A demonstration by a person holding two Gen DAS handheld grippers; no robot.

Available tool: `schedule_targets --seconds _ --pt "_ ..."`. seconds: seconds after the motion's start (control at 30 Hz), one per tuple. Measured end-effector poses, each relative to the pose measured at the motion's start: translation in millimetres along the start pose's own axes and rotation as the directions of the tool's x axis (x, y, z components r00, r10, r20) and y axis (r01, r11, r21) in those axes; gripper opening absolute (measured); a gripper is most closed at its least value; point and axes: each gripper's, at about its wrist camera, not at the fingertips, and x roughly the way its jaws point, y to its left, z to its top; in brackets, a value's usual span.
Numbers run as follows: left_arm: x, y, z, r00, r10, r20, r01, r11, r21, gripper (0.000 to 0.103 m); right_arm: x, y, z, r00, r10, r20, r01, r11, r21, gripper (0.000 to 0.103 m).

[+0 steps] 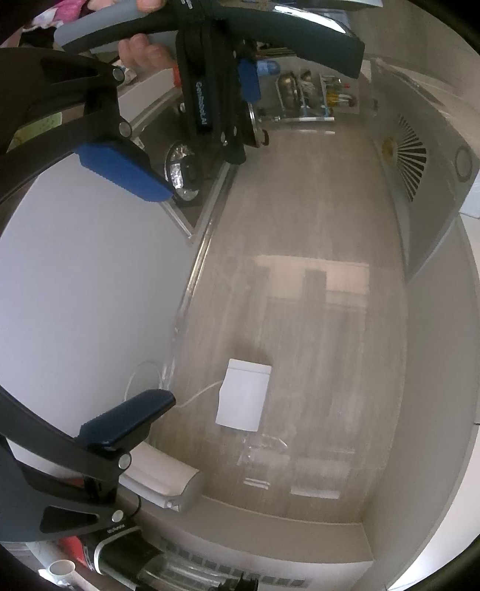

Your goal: Collect trash

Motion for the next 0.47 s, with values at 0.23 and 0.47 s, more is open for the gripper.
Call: schedule_targets --seconds 0.23,0.47 --pt "4.3 -2.7 -1.8 1.0 0.023 0.003 -0.023 1.0 -0.008 0.095 0.2 -2.5 -0.6 1.0 0.005 -0.004 -0.004 1.0 0.008 0.101" --pt "4.4 -2.4 -1.9 1.0 0.01 -0.007 -0.01 1.0 -0.003 0.095 3.4 -5.1 -1.0 1.0 0.015 -0.007 -0.015 1.0 0.016 0.101"
